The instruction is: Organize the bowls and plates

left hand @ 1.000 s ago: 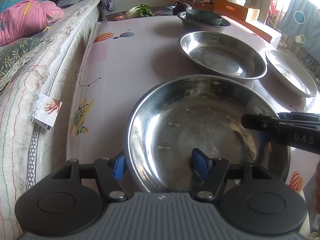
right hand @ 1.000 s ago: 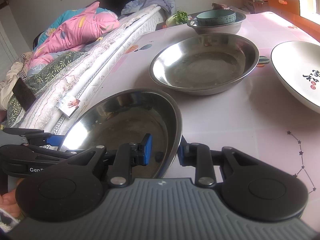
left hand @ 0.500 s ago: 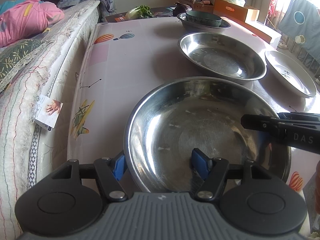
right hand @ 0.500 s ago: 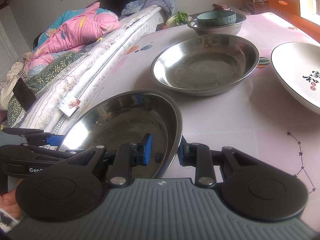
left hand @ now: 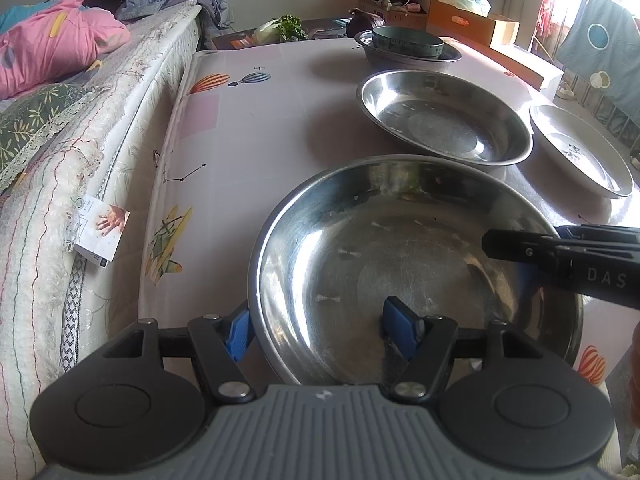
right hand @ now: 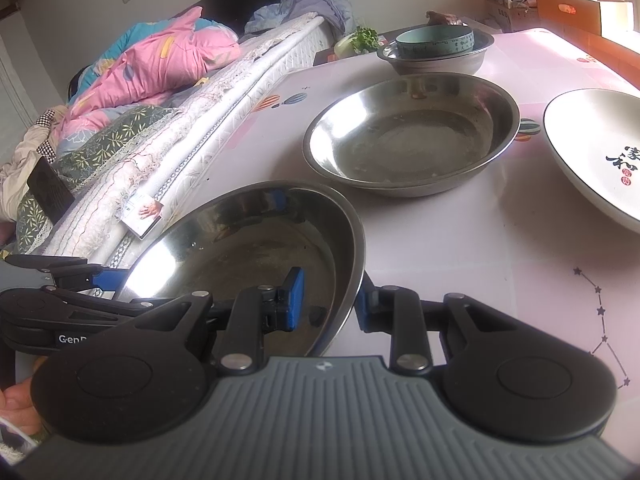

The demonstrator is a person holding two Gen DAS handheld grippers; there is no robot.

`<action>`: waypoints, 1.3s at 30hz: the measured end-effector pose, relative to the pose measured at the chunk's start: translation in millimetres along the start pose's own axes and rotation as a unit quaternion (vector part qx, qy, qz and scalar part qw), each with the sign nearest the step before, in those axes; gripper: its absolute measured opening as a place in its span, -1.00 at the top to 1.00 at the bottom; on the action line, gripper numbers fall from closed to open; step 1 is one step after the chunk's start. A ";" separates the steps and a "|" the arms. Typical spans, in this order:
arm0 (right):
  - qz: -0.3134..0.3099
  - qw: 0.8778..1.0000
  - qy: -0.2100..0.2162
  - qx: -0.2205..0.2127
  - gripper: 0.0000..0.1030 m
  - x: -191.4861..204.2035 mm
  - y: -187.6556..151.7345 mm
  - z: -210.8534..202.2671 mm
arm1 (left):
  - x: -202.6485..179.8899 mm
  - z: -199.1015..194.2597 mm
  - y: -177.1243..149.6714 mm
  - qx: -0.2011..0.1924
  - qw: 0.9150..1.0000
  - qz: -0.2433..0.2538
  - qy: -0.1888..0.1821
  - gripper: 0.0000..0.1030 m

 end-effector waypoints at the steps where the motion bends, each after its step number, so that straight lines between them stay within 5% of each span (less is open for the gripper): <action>1: 0.000 1.000 0.000 0.000 0.49 0.0 0.4 -0.3 | 0.1 -0.5 0.1 -0.001 1.000 0.000 0.000 -0.32; 39: -0.003 1.000 0.005 -0.022 0.49 2.2 2.6 -14.2 | -2.2 -17.8 5.7 -0.027 1.000 0.008 0.009 -0.32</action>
Point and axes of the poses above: each gripper's, at about its wrist camera, not at the fingertips, and z roughly the way its jaws point, x to its left, y to its top, the point moved 7 cm from there along z, roughly the way its jaws point, and after that the axes turned 10 degrees about x, right-handed, at the moved point
